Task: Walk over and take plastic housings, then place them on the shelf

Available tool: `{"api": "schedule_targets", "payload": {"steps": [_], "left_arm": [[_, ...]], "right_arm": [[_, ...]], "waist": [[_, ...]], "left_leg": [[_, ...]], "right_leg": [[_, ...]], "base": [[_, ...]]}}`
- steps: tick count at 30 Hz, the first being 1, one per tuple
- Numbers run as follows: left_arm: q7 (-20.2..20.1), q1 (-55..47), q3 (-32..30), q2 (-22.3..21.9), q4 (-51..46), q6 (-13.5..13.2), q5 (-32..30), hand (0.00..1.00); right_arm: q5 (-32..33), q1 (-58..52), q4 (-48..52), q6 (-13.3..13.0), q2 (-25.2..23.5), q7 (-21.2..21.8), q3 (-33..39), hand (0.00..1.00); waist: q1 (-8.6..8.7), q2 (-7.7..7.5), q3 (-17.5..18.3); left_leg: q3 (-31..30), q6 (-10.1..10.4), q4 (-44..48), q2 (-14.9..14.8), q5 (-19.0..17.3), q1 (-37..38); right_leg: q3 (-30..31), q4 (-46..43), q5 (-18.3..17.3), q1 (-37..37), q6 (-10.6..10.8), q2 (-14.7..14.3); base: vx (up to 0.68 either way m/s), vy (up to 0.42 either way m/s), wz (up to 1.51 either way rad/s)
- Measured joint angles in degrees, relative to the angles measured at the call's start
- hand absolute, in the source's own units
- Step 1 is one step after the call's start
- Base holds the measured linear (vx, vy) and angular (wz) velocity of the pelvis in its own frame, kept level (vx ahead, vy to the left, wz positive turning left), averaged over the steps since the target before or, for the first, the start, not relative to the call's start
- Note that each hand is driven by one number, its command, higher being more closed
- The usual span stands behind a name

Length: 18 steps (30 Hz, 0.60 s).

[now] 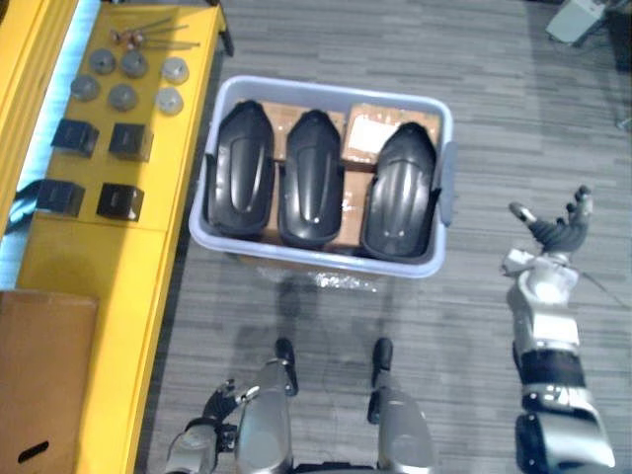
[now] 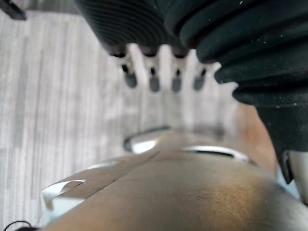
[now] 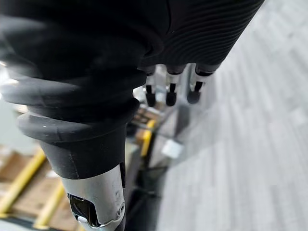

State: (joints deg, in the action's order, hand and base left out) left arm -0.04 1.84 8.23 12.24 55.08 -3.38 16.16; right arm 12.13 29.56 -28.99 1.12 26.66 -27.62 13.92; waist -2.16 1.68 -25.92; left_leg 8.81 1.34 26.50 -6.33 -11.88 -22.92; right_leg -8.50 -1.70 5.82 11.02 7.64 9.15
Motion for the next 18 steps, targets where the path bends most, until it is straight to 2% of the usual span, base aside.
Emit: {"api": "schedule_targets", "payload": {"steps": [4, 6, 10, 14, 18], "left_arm": [[-0.21, 0.45, 1.09, -0.60, -0.04, -0.24, 3.66, 0.00], [-0.33, 0.46, 1.48, -1.37, -0.19, -0.50, 3.73, 0.00], [-0.85, 0.45, 1.79, -1.72, -0.31, -1.59, 5.55, 0.00], [-1.14, 0.42, 2.06, -1.72, -0.32, -1.64, 6.10, 0.00], [-1.37, 0.38, 2.28, -1.79, -0.15, -1.92, 6.40, 0.00]], "right_arm": [[0.67, 4.49, -7.07, 0.08, 2.35, -0.03, -0.73, 0.00], [0.65, 7.42, -10.82, -0.02, 4.02, -0.01, -1.72, 0.00], [0.66, 10.36, -15.59, -1.44, 5.95, 0.13, -2.57, 0.00], [0.56, 11.89, -16.95, -2.71, 7.82, 1.57, -4.35, 0.00], [-0.08, 12.76, -16.94, -5.06, 8.45, 2.07, -6.52, 0.00]], "waist": [[-0.49, 1.54, -0.80], [-0.48, 3.09, -1.49], [-1.12, 4.74, -2.20], [-1.06, 4.95, -2.26], [-1.03, 5.14, -2.23]], "left_leg": [[-0.62, -0.75, -1.01, 1.31, 1.65, -0.15], [-0.77, -1.14, -1.79, 2.15, 2.10, -0.08], [-0.75, -1.57, -2.55, 3.13, 2.75, -0.05], [-0.88, -1.83, -3.27, 3.95, 2.92, 0.35], [-1.09, -1.69, -4.96, 4.57, 3.61, 0.84]], "right_leg": [[-1.27, -0.11, -0.01, 0.02, 0.01, 1.28], [-2.09, -0.61, -0.03, 0.21, 0.04, 2.03], [-2.45, -1.76, -0.28, 0.97, 0.32, 3.08], [-2.55, -3.44, -1.46, 1.49, 0.82, 3.98], [-2.60, -4.69, -2.07, 2.23, 1.17, 4.58]], "base": [[0.04, -0.002, 0.20], [0.01, 0.015, 0.15], [-0.02, 0.023, 0.05], [-0.04, 0.017, 0.05], [-0.06, 0.015, 0.05]]}}
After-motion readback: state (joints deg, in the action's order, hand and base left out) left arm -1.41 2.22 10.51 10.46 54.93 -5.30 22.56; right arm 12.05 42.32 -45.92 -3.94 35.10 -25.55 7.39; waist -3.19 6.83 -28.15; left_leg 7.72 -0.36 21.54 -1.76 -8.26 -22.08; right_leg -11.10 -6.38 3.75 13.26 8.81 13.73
